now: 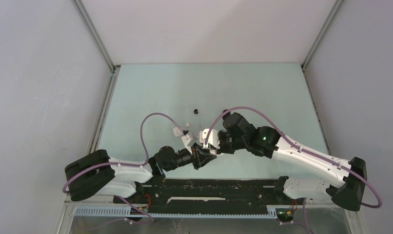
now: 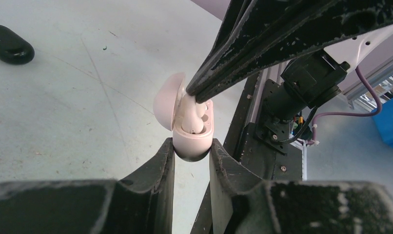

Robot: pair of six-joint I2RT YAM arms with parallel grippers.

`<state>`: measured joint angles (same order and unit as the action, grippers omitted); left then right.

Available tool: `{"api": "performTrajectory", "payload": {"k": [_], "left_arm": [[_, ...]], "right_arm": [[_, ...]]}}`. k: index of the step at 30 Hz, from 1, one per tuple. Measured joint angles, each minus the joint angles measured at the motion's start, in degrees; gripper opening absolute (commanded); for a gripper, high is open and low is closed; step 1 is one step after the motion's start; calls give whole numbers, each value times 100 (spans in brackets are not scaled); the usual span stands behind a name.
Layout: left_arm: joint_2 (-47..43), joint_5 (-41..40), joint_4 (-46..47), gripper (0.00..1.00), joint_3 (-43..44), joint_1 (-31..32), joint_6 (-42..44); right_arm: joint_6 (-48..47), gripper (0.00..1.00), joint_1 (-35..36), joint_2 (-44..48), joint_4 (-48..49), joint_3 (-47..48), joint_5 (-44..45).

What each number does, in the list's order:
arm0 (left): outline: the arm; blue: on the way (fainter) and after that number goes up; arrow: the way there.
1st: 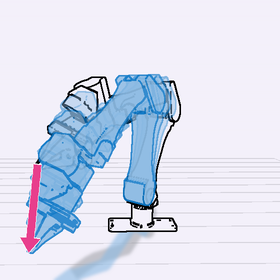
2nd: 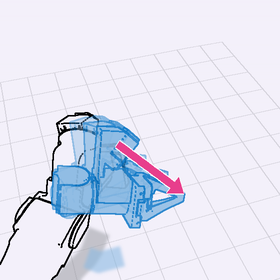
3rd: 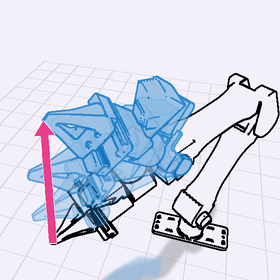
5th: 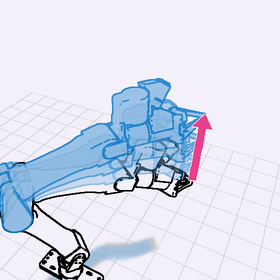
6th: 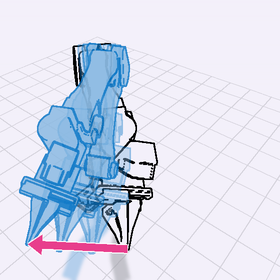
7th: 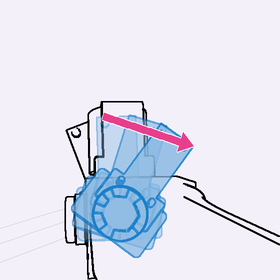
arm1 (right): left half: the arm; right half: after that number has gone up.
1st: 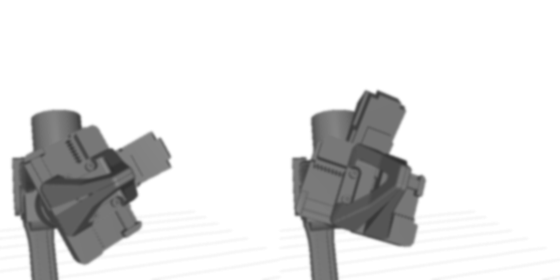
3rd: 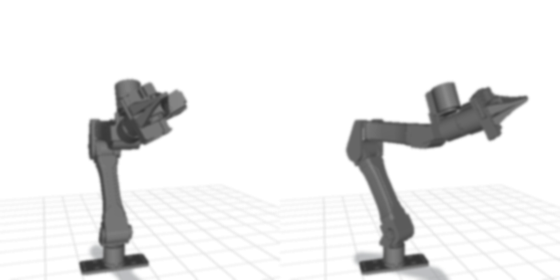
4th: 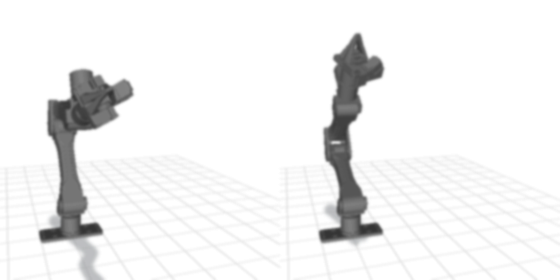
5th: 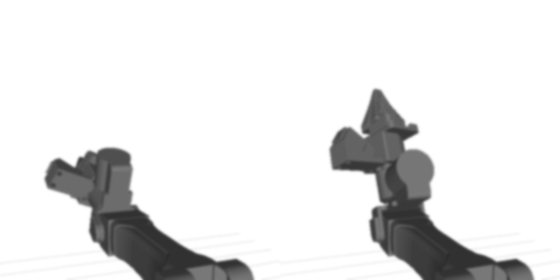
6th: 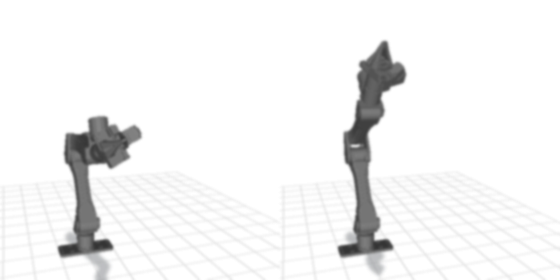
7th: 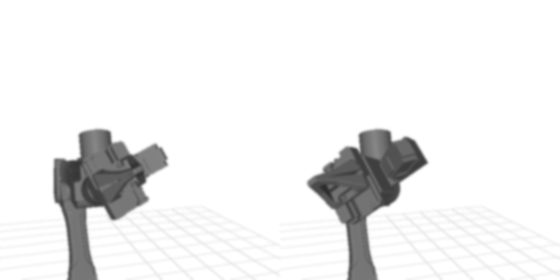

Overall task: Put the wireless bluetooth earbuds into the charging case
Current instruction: Insert the left earbud into the left side groove of the charging case.

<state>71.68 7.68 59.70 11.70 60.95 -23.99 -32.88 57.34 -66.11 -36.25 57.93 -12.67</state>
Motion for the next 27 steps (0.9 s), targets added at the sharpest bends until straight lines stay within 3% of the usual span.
{"api": "performTrajectory", "payload": {"k": [27], "left_arm": [[140,-457,728,0,-350,0,-52]], "right_arm": [[450,0,-68,-546,28,306,-210]]}}
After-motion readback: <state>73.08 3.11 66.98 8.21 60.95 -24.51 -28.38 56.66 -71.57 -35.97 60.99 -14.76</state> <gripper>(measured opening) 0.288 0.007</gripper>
